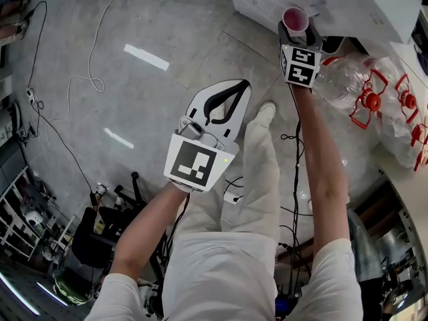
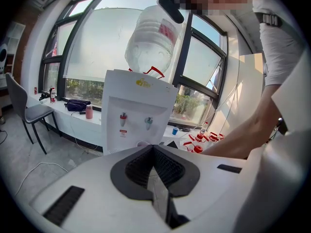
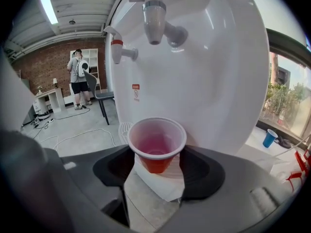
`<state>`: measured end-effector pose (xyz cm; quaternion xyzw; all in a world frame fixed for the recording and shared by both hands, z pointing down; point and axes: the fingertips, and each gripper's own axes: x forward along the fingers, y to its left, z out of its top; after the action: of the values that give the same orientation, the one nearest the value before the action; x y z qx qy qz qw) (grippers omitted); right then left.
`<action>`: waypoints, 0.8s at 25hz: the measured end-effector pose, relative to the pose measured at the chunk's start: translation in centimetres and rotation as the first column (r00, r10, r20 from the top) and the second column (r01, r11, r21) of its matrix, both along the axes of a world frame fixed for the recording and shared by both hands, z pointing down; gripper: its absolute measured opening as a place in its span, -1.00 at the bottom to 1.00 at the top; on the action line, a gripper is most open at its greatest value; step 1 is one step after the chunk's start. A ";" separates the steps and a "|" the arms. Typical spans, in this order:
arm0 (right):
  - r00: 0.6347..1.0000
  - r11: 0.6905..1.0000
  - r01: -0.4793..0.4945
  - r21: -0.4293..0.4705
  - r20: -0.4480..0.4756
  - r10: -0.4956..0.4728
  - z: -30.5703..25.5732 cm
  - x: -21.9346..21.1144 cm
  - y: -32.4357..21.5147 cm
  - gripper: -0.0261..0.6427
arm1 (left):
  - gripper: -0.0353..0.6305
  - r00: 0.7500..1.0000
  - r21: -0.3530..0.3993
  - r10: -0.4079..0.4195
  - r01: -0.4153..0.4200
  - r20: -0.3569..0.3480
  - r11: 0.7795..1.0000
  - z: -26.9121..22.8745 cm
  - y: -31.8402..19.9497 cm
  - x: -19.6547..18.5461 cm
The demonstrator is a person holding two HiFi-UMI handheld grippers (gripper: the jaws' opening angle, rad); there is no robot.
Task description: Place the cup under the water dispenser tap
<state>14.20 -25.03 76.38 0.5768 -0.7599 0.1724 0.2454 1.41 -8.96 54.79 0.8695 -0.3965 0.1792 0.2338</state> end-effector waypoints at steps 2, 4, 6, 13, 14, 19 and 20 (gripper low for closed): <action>1.000 1.000 -0.016 -0.008 0.004 0.016 0.1 0.1 -0.1 -0.06 | -0.88 1.000 0.000 -0.002 0.002 0.001 1.000 0.0 0.1 -0.1; 0.999 0.999 -0.034 -0.014 0.008 0.034 0.1 0.2 -0.2 -0.06 | -0.88 1.000 0.002 -0.005 0.005 0.001 1.000 -0.1 0.3 -0.3; 0.999 0.999 -0.046 -0.022 0.013 0.046 0.3 0.1 -0.1 -0.06 | -0.88 1.000 0.001 -0.007 0.007 0.004 1.000 -0.1 0.5 -0.5; 0.998 0.997 -0.060 -0.043 0.025 0.061 0.8 0.7 0.8 0.00 | -0.88 1.000 -0.008 -0.003 0.003 0.004 1.000 0.2 1.0 -0.2; 0.998 0.997 -0.061 -0.043 0.027 0.062 0.7 0.8 0.9 0.00 | -0.88 1.000 -0.007 -0.003 0.003 0.005 1.000 0.2 1.1 -0.3; 0.998 0.998 -0.045 -0.039 0.038 0.046 -0.2 1.1 1.6 0.00 | -0.88 1.000 -0.009 -0.002 0.002 0.003 1.000 0.0 1.2 0.0; 0.998 0.999 -0.039 -0.036 0.039 0.040 -0.6 1.1 1.8 0.00 | -0.88 1.000 -0.010 -0.004 0.004 0.002 1.000 -0.1 1.2 0.1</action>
<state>15.34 -23.22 75.77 0.5837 -0.7499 0.2022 0.2368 1.48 -7.72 54.65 0.8673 -0.3975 0.1815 0.2384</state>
